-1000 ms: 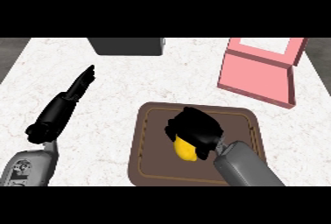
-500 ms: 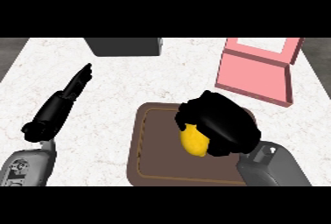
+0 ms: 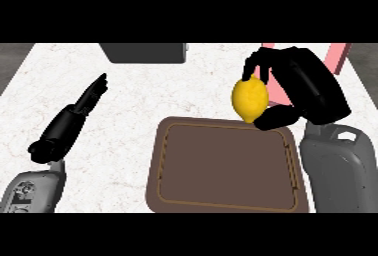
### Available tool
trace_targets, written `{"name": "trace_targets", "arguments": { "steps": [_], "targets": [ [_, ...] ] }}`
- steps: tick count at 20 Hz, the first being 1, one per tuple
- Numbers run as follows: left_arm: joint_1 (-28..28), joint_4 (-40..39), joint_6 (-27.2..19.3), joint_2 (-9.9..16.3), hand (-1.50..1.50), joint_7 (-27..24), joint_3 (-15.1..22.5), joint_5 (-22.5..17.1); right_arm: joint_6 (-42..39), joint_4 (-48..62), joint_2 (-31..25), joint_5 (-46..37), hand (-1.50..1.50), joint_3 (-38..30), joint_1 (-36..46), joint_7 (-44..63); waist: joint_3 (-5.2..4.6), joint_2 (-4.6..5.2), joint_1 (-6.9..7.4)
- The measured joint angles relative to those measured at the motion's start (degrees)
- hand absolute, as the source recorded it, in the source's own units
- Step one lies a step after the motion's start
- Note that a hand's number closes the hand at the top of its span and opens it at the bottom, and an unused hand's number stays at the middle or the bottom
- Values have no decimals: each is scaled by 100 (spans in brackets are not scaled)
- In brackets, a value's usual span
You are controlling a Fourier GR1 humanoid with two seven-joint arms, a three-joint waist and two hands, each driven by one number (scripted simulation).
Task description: Pick the lemon from the tray and place it in the cardboard box
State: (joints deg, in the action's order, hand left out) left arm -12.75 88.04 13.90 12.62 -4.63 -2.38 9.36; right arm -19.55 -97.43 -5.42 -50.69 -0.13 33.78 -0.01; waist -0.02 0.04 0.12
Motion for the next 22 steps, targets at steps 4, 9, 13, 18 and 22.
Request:
{"name": "trace_targets", "arguments": {
  "steps": [4,9,13,18,22],
  "targets": [
    [-71,57,22,-26,0,125,6,-17,118,837,-324,215,150,-757,624,39,1,10,35],
    [12,120,71,-16,0,102,8,-14,418,2189,-1039,50,150,-1143,1156,-471,1,27,85],
    [40,144,109,-13,0,50,15,-19,278,3256,-1525,-198,150,-1089,1464,-778,0,45,133],
    [-29,65,103,-64,0,7,47,6,-112,4661,-2083,-408,150,-1008,1878,-1220,2,74,185],
    [-71,56,119,-55,0,-7,61,35,-250,5630,-2439,-690,150,-798,2132,-1712,4,88,224]
  ]
}}
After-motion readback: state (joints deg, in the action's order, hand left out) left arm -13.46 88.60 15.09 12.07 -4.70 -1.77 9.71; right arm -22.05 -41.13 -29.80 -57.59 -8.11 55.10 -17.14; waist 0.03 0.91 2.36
